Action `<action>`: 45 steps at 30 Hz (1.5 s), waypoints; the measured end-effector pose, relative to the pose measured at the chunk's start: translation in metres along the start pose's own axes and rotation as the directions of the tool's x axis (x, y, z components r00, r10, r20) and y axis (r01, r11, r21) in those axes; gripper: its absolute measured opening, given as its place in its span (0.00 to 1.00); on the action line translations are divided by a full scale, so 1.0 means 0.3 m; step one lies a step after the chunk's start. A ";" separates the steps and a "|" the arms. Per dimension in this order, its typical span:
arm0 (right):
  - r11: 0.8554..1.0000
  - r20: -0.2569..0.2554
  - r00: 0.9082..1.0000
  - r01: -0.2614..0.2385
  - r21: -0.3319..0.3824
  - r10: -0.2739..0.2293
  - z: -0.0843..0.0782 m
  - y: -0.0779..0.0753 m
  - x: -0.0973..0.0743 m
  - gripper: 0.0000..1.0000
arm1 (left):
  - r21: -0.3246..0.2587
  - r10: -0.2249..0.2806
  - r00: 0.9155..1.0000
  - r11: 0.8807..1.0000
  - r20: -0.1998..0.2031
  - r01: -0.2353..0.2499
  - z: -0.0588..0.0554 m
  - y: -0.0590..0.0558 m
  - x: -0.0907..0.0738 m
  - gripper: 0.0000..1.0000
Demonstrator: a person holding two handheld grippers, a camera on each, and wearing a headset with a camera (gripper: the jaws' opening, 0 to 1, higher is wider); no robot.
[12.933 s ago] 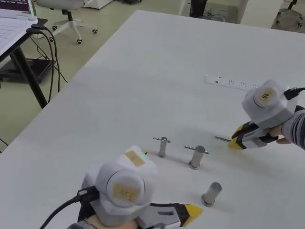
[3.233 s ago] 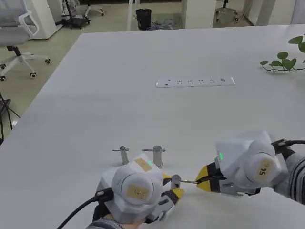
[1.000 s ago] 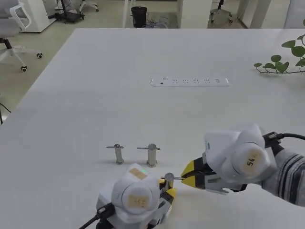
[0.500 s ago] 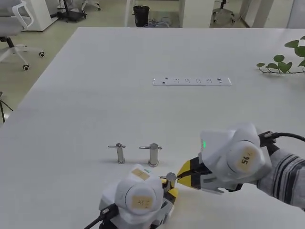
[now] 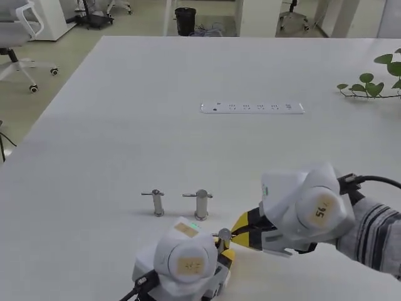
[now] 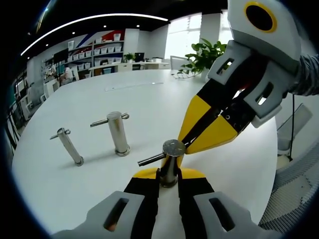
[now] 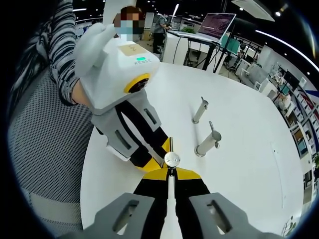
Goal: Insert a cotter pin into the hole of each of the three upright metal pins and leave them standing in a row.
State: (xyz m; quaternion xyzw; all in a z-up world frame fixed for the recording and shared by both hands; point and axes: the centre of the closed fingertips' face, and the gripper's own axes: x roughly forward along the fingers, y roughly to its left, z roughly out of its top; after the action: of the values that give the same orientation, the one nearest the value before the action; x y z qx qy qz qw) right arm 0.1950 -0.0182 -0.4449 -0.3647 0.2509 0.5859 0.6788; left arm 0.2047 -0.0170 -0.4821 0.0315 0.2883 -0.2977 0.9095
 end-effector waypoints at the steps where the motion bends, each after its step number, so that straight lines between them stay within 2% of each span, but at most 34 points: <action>1: 1.000 0.000 1.000 0.000 -0.001 0.000 0.000 0.000 0.000 0.00 | -0.001 0.001 1.000 1.000 0.000 -0.001 0.000 0.000 0.000 0.10; 4: 1.000 0.000 1.000 0.003 -0.008 -0.003 -0.001 -0.002 0.001 0.00 | 0.000 0.003 1.000 1.000 -0.001 -0.003 0.000 0.000 0.001 0.11; 7: 1.000 -0.009 1.000 0.011 -0.001 -0.011 -0.007 -0.004 -0.002 0.05 | -0.005 0.004 1.000 1.000 0.000 -0.004 0.001 0.000 0.001 0.11; 8: 1.000 -0.006 1.000 0.005 0.006 -0.005 -0.007 -0.002 -0.003 0.05 | -0.019 0.005 1.000 1.000 0.000 -0.005 0.000 0.000 0.001 0.11; 13: 1.000 -0.015 1.000 0.009 0.010 -0.009 -0.014 -0.004 -0.016 0.00 | -0.021 0.009 1.000 1.000 -0.002 -0.009 0.001 0.000 0.001 0.11; 31: 0.999 -0.007 1.000 0.008 0.039 -0.008 -0.008 -0.007 -0.016 0.00 | -0.017 0.013 1.000 1.000 -0.006 -0.013 0.001 0.000 0.002 0.11; 35: 0.997 0.003 1.000 0.009 0.074 -0.010 -0.009 -0.012 -0.014 0.00 | -0.026 0.000 1.000 1.000 -0.013 0.000 0.001 0.001 0.003 0.11; 37: 0.996 -0.003 1.000 0.018 0.091 -0.018 -0.012 -0.019 -0.013 0.03 | -0.023 -0.014 1.000 1.000 -0.015 0.014 0.003 -0.001 0.000 0.12; 45: 0.986 0.036 0.999 -0.006 0.164 0.000 0.021 -0.020 -0.003 0.12 | 0.041 -0.053 0.998 0.998 -0.037 0.054 0.001 0.005 -0.023 0.26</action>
State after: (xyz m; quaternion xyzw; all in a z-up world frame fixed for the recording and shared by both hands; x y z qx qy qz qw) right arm 0.2001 -0.0140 -0.4391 -0.2968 0.2866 0.5707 0.7100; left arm 0.2010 -0.0123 -0.4784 0.0480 0.2992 -0.3273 0.8950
